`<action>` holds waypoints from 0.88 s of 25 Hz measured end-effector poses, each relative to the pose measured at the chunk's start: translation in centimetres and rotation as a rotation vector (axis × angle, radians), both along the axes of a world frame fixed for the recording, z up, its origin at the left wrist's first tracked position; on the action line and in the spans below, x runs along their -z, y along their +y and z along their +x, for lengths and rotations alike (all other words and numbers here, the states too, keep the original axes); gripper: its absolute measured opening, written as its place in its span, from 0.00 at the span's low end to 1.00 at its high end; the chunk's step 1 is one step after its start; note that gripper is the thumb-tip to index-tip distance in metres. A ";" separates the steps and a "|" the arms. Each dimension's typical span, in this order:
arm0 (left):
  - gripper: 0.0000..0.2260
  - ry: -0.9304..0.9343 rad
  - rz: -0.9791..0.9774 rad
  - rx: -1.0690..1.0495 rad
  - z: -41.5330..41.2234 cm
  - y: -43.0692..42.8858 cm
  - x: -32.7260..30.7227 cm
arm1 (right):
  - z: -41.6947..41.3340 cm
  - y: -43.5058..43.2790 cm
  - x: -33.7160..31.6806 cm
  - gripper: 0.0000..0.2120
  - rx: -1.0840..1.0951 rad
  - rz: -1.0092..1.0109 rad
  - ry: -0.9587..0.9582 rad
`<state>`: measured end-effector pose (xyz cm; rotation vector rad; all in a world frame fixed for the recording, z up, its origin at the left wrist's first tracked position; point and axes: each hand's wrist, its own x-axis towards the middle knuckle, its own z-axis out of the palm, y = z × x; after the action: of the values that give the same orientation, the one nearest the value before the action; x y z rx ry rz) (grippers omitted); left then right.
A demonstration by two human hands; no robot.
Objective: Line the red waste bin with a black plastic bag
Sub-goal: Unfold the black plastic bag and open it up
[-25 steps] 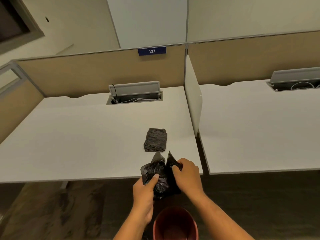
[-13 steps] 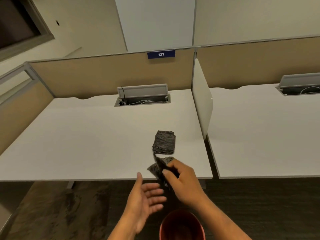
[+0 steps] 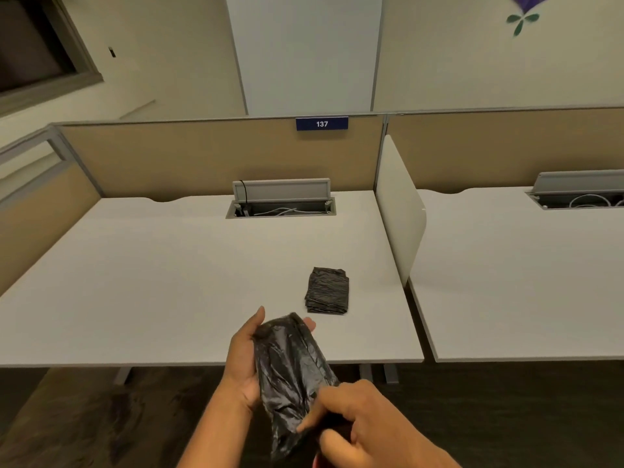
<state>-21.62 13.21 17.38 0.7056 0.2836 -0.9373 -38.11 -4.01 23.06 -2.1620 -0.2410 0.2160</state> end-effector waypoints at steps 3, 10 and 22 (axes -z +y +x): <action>0.29 -0.117 0.066 -0.126 2.4 1.2 -0.5 | -1.0 -0.5 -0.2 0.08 0.026 -0.012 0.094; 0.18 -0.240 0.238 -0.321 4.6 3.8 -1.4 | -3.6 -3.2 5.7 0.15 -0.035 -0.464 0.124; 0.11 -0.577 0.336 -0.025 -3.2 1.9 -2.5 | 3.1 -2.3 0.5 0.18 0.589 0.240 -0.012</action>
<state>-24.78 15.12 19.85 1.2433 -0.0656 -0.6307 -35.01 -6.35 22.58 -1.9023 0.3484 -0.1567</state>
